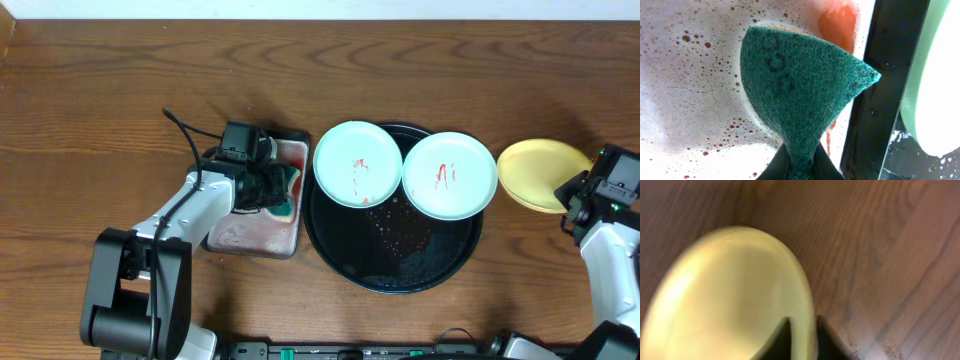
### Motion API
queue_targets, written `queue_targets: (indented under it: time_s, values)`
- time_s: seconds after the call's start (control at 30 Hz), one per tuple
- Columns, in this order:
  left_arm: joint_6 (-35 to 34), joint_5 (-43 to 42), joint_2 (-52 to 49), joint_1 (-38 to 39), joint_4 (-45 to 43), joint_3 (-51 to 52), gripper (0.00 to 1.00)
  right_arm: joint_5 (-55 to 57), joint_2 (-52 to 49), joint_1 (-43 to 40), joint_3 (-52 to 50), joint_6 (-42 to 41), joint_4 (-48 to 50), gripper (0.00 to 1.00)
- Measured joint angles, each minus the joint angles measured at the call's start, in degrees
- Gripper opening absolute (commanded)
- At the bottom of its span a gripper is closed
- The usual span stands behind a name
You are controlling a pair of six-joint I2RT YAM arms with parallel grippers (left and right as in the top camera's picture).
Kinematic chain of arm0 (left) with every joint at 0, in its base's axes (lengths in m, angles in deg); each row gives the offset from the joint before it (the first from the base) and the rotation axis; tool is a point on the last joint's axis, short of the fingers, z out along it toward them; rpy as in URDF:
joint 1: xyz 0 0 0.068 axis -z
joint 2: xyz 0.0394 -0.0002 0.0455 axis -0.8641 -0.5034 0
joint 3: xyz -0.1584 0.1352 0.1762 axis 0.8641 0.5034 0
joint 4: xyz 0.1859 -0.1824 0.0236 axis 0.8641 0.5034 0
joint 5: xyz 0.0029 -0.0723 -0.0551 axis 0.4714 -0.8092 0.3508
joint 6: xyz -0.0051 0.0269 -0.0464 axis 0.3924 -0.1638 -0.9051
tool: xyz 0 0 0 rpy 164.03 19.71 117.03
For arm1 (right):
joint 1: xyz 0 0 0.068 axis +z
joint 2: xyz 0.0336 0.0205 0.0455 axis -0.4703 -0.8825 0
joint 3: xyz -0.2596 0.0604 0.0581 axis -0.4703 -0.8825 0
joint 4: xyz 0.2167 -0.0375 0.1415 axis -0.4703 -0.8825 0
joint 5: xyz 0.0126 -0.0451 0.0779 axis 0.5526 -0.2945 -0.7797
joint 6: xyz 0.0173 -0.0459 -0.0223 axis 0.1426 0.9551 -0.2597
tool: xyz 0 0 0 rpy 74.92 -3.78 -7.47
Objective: Clean dirty plates on tray and stack at the side
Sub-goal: 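Lift the yellow plate and carry it right off the tray, then set the yellow plate down on the table right of the tray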
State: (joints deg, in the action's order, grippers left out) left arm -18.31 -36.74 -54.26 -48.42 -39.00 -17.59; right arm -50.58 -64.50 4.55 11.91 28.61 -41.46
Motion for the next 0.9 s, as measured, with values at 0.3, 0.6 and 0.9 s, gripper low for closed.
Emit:
queue_targets:
  time_s: [0.3, 0.6, 0.9]
  values:
    - [0.0, 0.0, 0.0, 0.0, 0.0, 0.0, 0.08, -19.2, 0.1, 0.0, 0.0, 8.6, 7.7, 0.53]
    - [0.0, 0.0, 0.0, 0.0, 0.0, 0.0, 0.08, -36.1, -1.8, 4.6, 0.0, 19.6, 5.0, 0.49]
    - [0.0, 0.0, 0.0, 0.0, 0.5, 0.0, 0.07, -32.3, -11.4, 10.2, 0.0, 22.1, 9.5, 0.37]
